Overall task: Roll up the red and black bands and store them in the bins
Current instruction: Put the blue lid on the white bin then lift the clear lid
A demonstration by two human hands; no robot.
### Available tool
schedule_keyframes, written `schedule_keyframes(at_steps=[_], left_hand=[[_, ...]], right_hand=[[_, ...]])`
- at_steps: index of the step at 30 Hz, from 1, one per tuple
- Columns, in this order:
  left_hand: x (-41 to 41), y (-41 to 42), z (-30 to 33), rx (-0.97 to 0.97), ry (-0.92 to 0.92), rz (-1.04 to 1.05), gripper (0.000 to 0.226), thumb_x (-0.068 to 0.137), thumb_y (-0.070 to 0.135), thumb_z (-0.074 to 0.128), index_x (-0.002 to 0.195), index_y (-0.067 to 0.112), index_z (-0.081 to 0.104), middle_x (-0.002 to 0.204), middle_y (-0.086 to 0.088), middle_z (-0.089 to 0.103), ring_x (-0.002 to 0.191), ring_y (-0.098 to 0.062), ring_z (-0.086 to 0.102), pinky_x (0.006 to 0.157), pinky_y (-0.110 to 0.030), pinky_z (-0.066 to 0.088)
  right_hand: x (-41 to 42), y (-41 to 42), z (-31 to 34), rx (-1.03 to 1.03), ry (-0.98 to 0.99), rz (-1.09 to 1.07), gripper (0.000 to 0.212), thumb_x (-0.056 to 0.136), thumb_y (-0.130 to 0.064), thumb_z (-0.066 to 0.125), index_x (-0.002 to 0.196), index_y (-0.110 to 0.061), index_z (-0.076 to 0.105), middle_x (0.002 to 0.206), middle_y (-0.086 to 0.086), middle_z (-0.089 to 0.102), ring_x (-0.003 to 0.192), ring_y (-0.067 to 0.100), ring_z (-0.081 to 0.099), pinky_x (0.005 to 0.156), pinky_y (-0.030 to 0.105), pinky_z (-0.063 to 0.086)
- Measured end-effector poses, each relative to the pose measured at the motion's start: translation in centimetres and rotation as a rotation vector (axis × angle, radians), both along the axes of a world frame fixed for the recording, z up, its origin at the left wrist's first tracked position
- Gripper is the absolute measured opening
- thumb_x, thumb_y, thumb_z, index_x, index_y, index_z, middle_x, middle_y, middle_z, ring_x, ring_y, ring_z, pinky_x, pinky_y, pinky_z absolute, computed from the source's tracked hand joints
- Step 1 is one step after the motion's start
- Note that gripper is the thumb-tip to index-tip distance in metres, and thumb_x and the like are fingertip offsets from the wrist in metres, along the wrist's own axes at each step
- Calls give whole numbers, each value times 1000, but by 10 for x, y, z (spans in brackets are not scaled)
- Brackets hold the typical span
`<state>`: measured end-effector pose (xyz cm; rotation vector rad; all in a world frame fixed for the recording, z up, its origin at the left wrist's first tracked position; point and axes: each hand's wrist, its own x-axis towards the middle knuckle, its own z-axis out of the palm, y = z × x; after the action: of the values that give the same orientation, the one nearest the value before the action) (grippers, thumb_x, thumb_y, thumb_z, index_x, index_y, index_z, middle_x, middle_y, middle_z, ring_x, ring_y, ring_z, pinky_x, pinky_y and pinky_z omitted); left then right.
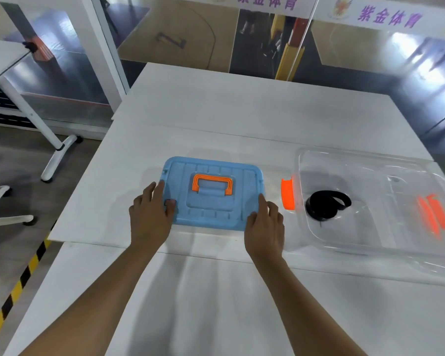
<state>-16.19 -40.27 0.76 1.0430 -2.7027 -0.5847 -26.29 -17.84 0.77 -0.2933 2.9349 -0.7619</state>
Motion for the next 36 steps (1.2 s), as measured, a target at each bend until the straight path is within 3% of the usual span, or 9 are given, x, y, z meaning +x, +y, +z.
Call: schedule_keyframes(at_steps=[6, 12, 24, 27, 31, 36], left_hand=[[7, 42, 33, -197, 96, -238, 37, 96, 27, 63, 131, 16, 61, 145, -10, 56, 124, -37, 56, 100, -50, 43], [8, 105, 72, -227, 181, -350, 31, 96, 30, 61, 123, 17, 66, 134, -6, 63, 123, -33, 56, 101, -50, 43], [5, 289, 75, -108, 122, -520, 32, 94, 25, 66, 126, 19, 67, 136, -6, 63, 127, -32, 56, 106, -49, 40], [-4, 343, 66, -88, 120, -560, 30, 96, 26, 60, 124, 20, 68, 134, -6, 65, 124, -31, 58, 105, -47, 42], [-21, 413, 48, -51, 85, -606, 45, 93, 40, 38, 121, 22, 68, 132, -2, 65, 122, -28, 59, 104, -43, 41], [-50, 489, 13, -8, 18, -663, 39, 92, 38, 45, 122, 26, 67, 133, 2, 64, 123, -24, 57, 104, -38, 40]], right_hand=[[14, 10, 23, -127, 247, 160, 49, 97, -12, 60, 145, -14, 52, 145, 9, 54, 130, 29, 52, 107, 42, 45], [31, 49, 52, -182, 349, 189, 51, 94, -12, 62, 144, -14, 54, 147, 11, 54, 132, 30, 50, 109, 43, 43], [45, 230, 70, -190, 310, 28, 48, 95, -16, 59, 142, -16, 55, 143, 5, 56, 132, 24, 49, 112, 38, 41], [37, 288, 62, -179, 284, -26, 46, 94, -15, 61, 140, -17, 57, 141, 3, 57, 130, 22, 49, 110, 37, 43], [22, 364, 42, -111, 229, -81, 45, 94, -16, 61, 139, -18, 57, 138, 2, 58, 127, 22, 51, 109, 35, 40], [-11, 451, 3, -52, 169, -133, 44, 93, -16, 63, 136, -17, 59, 133, 3, 61, 122, 26, 55, 107, 36, 40]])
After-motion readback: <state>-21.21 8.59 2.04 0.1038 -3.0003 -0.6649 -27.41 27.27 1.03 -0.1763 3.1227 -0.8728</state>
